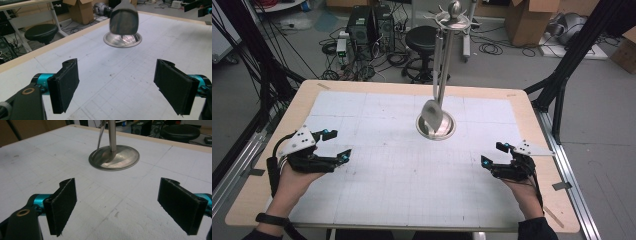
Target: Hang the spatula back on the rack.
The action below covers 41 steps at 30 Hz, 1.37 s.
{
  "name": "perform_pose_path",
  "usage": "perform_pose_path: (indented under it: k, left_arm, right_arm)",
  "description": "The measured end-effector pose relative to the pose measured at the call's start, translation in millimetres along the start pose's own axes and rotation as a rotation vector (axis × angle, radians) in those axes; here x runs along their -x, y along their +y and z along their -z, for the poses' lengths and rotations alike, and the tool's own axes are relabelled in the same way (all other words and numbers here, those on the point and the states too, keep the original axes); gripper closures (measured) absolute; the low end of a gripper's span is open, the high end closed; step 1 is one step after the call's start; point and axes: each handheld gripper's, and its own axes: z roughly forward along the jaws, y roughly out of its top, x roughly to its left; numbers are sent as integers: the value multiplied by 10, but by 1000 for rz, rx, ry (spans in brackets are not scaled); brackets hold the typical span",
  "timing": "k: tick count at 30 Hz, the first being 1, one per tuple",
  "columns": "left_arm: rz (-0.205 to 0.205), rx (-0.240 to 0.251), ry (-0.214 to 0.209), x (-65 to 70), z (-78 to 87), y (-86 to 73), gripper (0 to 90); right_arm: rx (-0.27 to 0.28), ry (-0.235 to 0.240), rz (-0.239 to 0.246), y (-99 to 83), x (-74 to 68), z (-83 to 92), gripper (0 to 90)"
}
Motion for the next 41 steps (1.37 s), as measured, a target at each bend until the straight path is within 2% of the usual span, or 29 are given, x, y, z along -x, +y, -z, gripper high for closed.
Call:
perform_pose_path:
  k: [3,6,9,13,17,25,41]
  left_arm:
    - [-1,0,8,-51,35,-90,189]
    - [15,4,12,-108,54,-156,185]
    - [29,-1,22,-142,54,-198,185]
    - [41,-10,10,-181,48,-235,183]
    - [54,-12,16,-213,52,-269,179]
    - [79,-4,20,-249,74,-287,179]
    - [79,-3,31,-252,71,-287,180]
  right_arm:
    - [-6,-6,-1,-11,16,-15,147]
    - [-14,-13,-4,-25,30,-28,146]
    - [-20,-19,-16,-40,43,-26,145]
    - [-21,-27,-26,-55,59,-17,145]
    - [-24,-35,-25,-63,73,-8,145]
    - [-26,-33,-28,-68,71,-14,145]
    - [-27,-35,-30,-67,65,-12,145]
